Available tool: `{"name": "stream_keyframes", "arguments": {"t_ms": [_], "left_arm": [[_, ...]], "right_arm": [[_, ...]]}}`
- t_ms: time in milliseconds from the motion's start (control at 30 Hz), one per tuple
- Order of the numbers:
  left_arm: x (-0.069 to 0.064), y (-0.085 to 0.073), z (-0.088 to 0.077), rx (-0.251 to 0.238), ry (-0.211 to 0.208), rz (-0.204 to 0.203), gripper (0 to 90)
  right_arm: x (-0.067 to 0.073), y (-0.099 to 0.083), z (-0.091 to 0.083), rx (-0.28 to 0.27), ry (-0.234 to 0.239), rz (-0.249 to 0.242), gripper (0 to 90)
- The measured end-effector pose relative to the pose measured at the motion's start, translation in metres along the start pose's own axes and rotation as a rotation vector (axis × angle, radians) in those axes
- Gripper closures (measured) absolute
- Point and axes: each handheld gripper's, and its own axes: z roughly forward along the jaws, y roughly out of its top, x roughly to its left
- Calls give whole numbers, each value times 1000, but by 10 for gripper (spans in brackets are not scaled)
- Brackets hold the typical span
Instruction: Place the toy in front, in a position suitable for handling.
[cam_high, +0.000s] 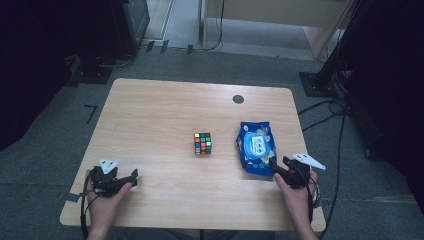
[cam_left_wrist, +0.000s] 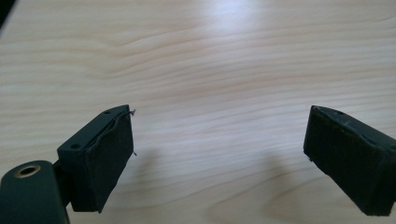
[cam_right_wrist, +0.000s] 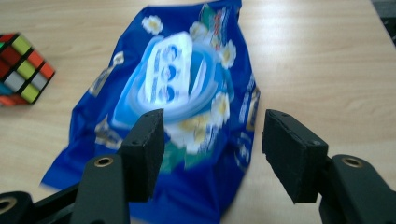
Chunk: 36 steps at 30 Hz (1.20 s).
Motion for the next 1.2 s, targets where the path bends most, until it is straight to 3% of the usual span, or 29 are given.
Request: {"name": "stream_keyframes", "arguments": {"t_ms": [267, 567, 833, 1200], "left_arm": [[-72, 17, 15, -11, -107, 80, 85], [-126, 38, 36, -31, -192, 86, 84], [-155, 48, 52, -34, -200, 104, 85], [-173, 57, 68, -48, -184, 109, 85]], "right_arm": [[-8, -28, -7, 45, -38, 6, 326], [-16, -35, -1, 48, -44, -3, 213], [-17, -37, 1, 53, -22, 3, 214], [-12, -39, 2, 59, -31, -36, 209]]}}
